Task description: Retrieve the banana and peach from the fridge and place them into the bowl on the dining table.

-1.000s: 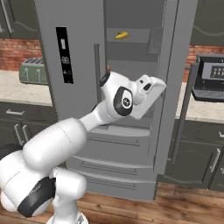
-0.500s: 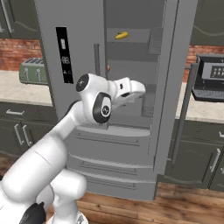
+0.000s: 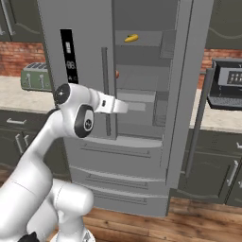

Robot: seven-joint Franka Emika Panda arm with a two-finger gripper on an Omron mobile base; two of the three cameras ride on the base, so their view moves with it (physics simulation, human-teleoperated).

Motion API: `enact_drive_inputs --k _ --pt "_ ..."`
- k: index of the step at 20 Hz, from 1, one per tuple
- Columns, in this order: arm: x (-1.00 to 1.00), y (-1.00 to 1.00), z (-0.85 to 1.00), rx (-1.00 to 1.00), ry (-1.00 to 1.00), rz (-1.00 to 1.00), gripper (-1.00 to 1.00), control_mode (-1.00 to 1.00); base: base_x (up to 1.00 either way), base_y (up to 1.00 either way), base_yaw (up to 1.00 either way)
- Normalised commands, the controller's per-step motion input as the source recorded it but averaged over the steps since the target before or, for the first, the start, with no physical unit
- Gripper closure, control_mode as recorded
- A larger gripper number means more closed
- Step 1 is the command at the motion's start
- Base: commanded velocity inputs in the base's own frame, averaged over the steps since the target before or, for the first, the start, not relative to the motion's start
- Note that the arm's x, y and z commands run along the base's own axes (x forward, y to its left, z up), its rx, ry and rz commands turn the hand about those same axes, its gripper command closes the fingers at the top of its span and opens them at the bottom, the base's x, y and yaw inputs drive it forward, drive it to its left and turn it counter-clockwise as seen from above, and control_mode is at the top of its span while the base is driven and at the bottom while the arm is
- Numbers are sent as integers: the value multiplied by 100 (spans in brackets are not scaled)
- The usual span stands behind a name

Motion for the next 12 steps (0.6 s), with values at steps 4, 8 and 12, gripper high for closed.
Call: enact_drive_inputs --k 4,8,12 --pt "-3 84 7 39 -5 0 -100 -100 0 0 0" --pt "-4 77 15 32 0 4 -100 -100 0 0 0" --pt "-3 34 23 15 -3 13 -100 -100 0 0 0"
